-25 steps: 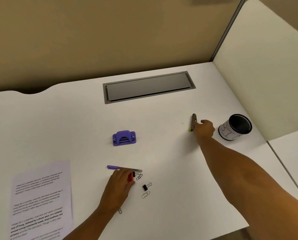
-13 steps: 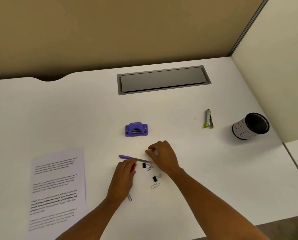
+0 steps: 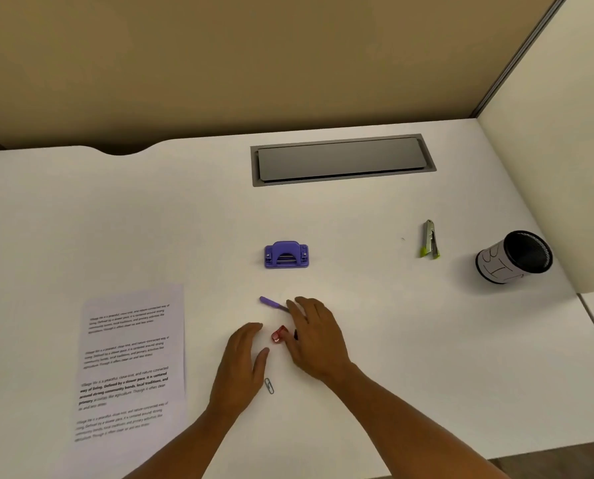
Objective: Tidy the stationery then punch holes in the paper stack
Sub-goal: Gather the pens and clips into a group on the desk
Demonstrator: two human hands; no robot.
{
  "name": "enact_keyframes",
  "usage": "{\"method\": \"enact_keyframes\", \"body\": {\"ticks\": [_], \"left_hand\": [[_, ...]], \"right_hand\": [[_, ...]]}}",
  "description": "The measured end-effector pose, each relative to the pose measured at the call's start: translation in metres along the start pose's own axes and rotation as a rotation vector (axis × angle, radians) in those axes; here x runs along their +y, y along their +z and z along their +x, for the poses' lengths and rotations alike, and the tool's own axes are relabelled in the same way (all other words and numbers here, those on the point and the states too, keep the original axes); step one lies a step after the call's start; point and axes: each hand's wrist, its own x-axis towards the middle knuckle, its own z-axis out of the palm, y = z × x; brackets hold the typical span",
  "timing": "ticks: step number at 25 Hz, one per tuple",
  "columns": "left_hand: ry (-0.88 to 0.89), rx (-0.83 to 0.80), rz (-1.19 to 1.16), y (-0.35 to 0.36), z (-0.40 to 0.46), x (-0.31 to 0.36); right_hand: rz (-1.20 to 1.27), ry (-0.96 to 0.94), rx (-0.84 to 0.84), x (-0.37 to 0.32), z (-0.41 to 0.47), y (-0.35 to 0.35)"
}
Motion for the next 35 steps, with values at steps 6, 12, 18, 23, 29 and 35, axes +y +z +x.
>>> {"method": "enact_keyframes", "body": {"ticks": [6,12,18,23,29,35], "left_hand": [[0.157,0.151,0.228,-0.003,-0.011,-0.039],[0.064,0.151,0.398,0.003,-0.004,-0.032],[0.054,0.061,0.720,0.011,0.012,-0.028],[0.078,0.056,0.712,0.012,0.012,-0.030],[0.093,0.058,0.695,0.011,0.010,-0.030],[0.088,0.054,0.673,0.012,0.012,-0.033]], "right_hand": [[-0.153,-0.286,-0.051,-0.022,-0.018,0.035],[-0.168,-0.092,-0.017,-0.022,-0.019,0.051],[-0.167,0.027,0.008,0.017,0.002,0.032],[-0.227,0.085,0.021,0.069,0.029,0.003],[-0.280,0.204,0.070,0.128,0.059,-0.033],[-0.244,0.347,0.153,0.178,0.085,-0.059]]}}
